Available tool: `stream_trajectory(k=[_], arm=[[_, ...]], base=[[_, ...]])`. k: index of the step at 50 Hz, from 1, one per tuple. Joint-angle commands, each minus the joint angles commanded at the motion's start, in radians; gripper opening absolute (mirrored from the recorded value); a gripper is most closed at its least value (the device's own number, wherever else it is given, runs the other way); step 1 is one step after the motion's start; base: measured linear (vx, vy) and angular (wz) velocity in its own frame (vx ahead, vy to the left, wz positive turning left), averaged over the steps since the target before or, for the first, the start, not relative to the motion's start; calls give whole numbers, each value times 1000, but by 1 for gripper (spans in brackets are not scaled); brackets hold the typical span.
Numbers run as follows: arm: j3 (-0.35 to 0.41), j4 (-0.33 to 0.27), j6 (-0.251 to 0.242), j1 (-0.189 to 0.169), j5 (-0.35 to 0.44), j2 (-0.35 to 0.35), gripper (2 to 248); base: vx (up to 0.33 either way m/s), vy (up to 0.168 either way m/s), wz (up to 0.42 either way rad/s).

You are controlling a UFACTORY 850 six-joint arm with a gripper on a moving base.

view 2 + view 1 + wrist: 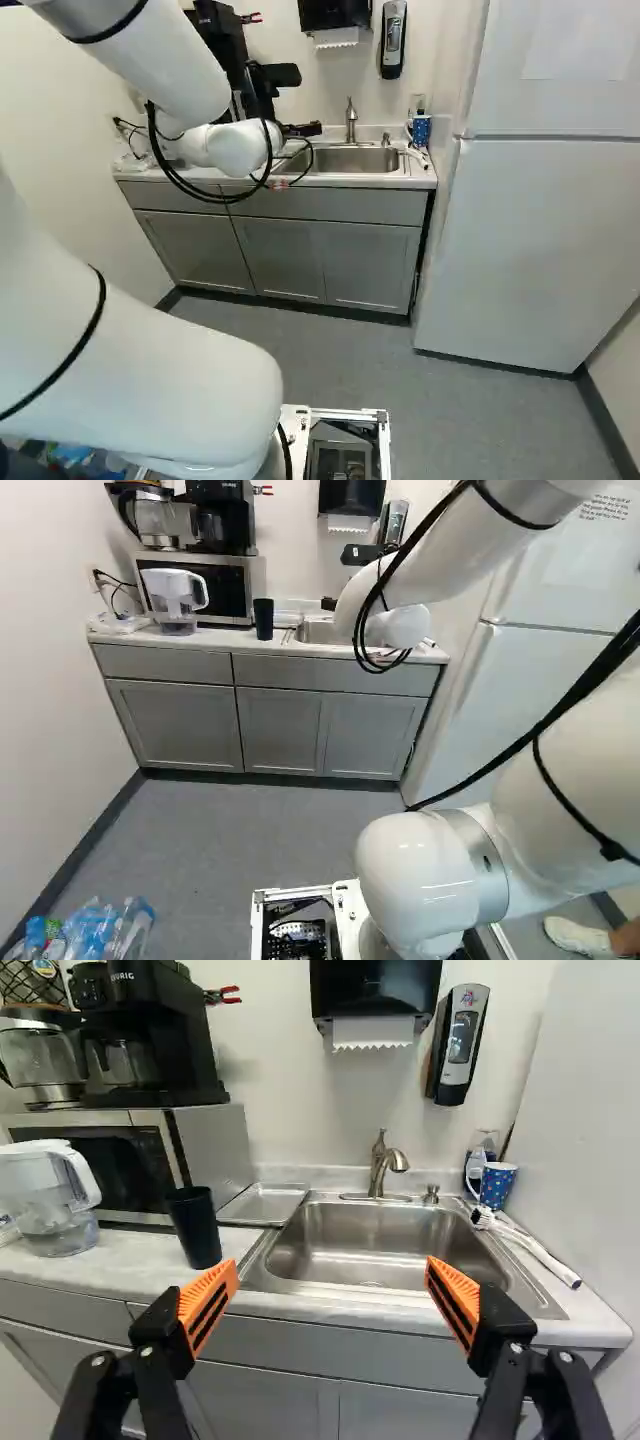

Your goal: Rinse the cup and place it in the tray

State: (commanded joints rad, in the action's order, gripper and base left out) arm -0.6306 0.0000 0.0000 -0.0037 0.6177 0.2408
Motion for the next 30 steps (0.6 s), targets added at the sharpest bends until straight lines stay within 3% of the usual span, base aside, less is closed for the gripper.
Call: stream_trajectory(k=[30], arm=[[-88,0,0,0,-90,-28,247]], base=[[0,0,0]])
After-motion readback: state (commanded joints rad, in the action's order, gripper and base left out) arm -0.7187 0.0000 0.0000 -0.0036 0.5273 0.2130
